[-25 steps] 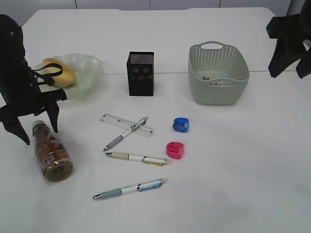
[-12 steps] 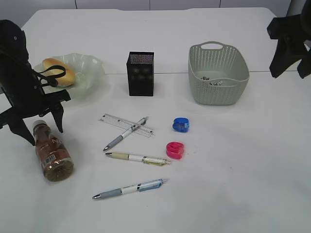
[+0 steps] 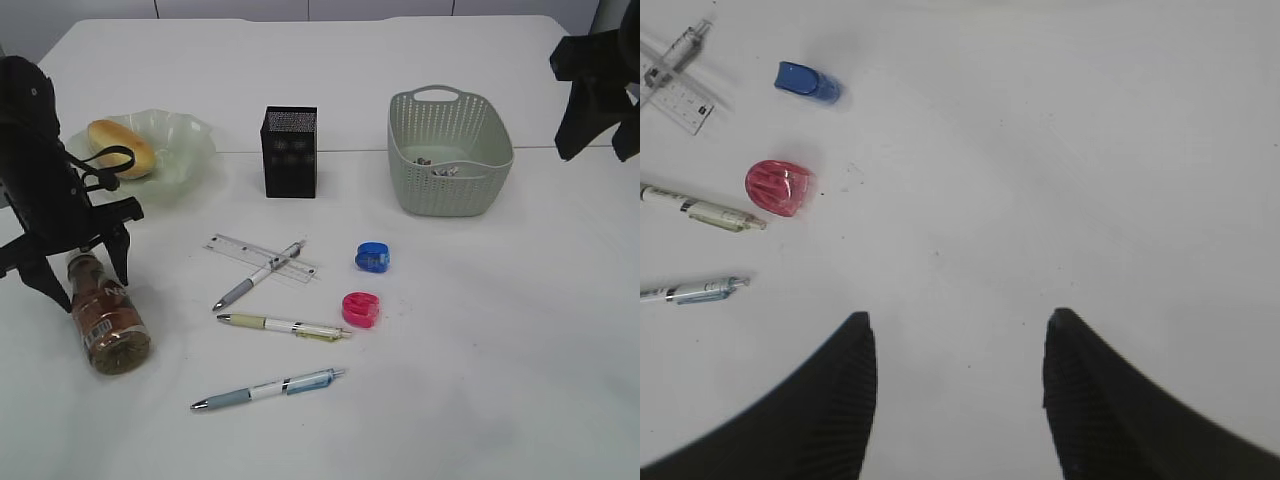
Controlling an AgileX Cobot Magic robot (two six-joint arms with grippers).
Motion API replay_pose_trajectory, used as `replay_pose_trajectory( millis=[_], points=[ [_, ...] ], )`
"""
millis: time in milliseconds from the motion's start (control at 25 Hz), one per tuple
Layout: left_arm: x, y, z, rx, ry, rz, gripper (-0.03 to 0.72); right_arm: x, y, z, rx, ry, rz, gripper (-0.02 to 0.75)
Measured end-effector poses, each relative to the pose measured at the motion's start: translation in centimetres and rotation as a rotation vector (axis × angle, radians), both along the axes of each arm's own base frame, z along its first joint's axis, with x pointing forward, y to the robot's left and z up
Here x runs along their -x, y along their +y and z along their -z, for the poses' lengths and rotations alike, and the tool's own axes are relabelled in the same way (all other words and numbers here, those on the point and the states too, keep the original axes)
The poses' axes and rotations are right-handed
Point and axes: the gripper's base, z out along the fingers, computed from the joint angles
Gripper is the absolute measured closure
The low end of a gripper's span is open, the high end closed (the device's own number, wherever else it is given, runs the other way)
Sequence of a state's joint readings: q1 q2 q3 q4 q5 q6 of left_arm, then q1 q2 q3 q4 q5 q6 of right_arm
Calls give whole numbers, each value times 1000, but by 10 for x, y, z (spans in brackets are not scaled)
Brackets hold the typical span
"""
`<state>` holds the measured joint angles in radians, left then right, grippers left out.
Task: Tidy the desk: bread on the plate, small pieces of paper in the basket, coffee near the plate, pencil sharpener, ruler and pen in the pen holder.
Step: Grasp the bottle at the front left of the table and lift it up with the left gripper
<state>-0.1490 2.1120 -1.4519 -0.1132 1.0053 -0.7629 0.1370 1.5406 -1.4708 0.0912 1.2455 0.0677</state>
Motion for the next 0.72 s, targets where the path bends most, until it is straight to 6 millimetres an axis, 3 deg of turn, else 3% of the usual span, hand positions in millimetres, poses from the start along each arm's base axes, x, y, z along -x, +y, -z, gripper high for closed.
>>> replay_pose_trajectory(
  millis=[400,640,720],
  points=[
    [0,-3,13,31,36,3,207,0,0,0,2,-2,0,339],
    [0,-2,13,22,38,17,385,0,-1,0,7,-3,0,339],
    [0,-2,13,16,35,45,407,0,-1,0,9,-3,0,339]
  ],
)
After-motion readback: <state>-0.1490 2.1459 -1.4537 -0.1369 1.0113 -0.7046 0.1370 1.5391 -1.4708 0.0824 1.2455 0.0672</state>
